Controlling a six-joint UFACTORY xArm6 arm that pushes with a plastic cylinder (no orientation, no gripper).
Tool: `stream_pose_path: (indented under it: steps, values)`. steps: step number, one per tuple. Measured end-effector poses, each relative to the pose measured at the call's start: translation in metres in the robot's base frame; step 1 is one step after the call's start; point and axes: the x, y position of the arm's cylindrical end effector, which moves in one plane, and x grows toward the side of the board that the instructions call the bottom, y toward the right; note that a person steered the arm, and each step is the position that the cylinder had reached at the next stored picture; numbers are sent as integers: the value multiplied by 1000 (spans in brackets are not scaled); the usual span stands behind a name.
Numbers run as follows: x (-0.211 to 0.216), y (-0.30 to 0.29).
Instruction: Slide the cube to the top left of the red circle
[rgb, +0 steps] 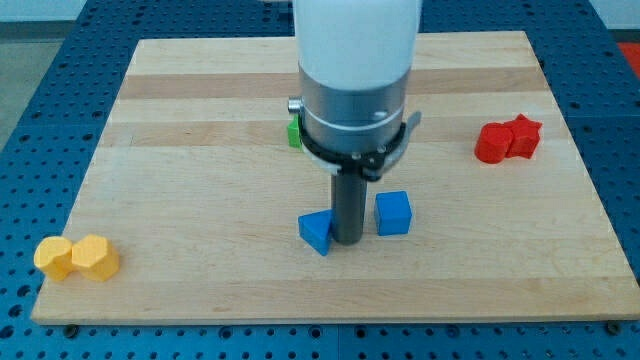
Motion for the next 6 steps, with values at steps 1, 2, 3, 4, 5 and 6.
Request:
stream_pose_path:
  steps: [1,2,3,4,5,6]
  values:
    - [-27,15]
    - [19,11]
    - [47,32]
    - [15,35]
    - [-21,37]
    - [-48,57]
